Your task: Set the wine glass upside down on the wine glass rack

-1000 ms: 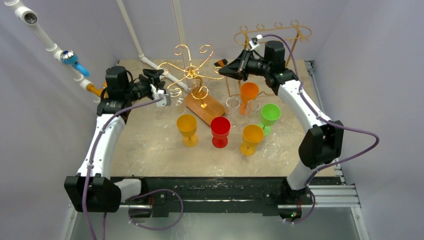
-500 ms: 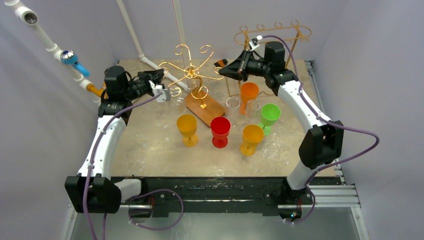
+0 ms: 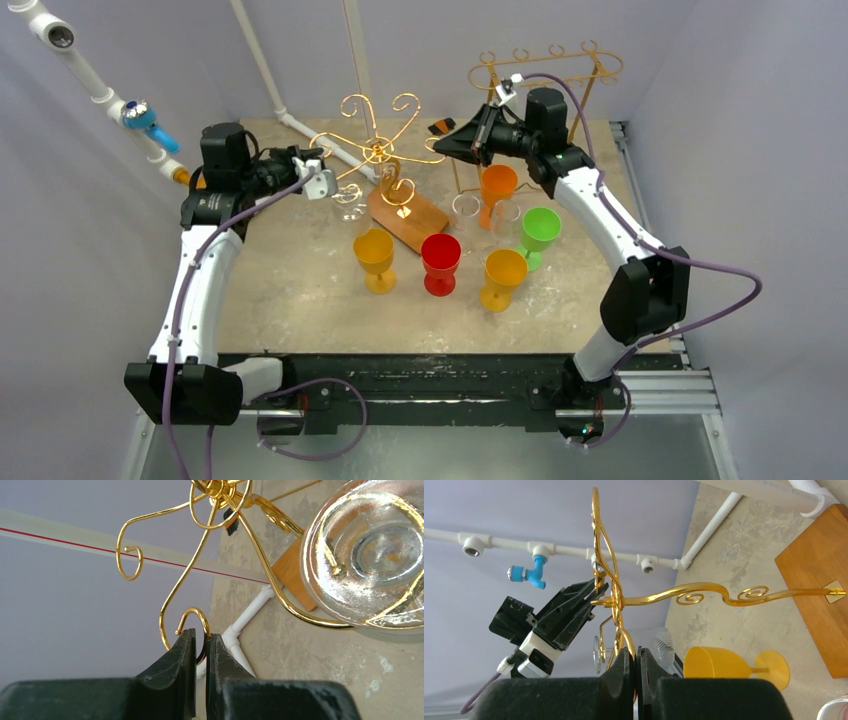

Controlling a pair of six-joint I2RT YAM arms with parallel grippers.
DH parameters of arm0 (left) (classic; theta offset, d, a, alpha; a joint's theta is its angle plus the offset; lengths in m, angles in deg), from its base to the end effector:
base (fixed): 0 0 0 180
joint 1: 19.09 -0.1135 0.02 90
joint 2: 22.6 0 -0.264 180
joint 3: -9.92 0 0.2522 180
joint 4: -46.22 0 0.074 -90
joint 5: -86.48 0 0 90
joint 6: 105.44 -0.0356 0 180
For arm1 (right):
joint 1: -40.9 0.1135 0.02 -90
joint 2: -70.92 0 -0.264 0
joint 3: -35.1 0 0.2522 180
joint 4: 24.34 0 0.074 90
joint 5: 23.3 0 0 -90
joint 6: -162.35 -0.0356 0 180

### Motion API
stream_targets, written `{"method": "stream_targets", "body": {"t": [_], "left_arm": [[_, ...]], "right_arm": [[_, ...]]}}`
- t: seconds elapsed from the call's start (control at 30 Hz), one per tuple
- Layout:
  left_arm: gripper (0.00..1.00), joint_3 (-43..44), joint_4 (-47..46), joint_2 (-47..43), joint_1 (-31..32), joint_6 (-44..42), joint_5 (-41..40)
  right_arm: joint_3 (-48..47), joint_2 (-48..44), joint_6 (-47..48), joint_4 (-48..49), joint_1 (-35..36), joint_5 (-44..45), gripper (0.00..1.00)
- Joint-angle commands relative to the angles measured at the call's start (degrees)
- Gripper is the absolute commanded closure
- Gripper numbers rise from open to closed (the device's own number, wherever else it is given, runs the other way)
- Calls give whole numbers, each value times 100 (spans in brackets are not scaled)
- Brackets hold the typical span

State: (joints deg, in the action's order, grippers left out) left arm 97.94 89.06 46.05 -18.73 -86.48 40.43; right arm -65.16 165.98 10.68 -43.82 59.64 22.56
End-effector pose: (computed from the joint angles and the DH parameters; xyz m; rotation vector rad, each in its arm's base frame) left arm 0.2530 -0.0263 0.4033 1.4378 1.1841 0.0905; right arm 0.3622 0.1491 0.3748 0.1452 2.0914 1.6225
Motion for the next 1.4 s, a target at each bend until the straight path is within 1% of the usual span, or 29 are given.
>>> {"method": "stream_targets", "body": {"t": [0.0, 0.13, 0.23, 0.43, 0.47, 0.53, 0.63, 0.7, 0.83, 1.03, 1.23, 1.37], "left_arm": [[100, 619, -181, -443, -36, 690, 726], [100, 573, -306, -456, -21, 923, 888], [100, 472, -530, -278, 113, 967, 704], [100, 503, -1081, 156, 131, 1110, 510], [100, 509, -1153, 213, 133, 1119, 469], [100, 540, -1208, 323, 131, 1100, 405], [100, 563, -1299, 450, 133, 1068, 353], [100, 555, -1338, 501, 133, 1057, 352], [100, 503, -1306, 523, 131, 971, 340], [100, 382, -1440, 516, 135, 965, 303], [100, 390, -1632, 595, 131, 1014, 232], [100, 395, -1630, 628, 132, 996, 241]], "right_arm": [[499, 356, 492, -1197, 191, 546, 100], [416, 406, 584, -1325, 191, 505, 100], [502, 414, 549, -1264, 184, 407, 100], [596, 467, 722, -1381, 93, 479, 100], [547, 483, 803, -1466, 68, 511, 98], [395, 503, 1006, -1726, 19, 589, 80], [107, 458, 1282, -2082, -27, 903, 57], [-88, 407, 1440, -2286, -34, 1100, 51], [-466, 224, 1959, -2719, -30, 1661, 42], [-1046, -247, 2669, -3316, 142, 2836, 39], [-2393, -130, 3459, -4357, 587, 4351, 38], [-2798, -6, 3473, -4608, 600, 4344, 39]]}}
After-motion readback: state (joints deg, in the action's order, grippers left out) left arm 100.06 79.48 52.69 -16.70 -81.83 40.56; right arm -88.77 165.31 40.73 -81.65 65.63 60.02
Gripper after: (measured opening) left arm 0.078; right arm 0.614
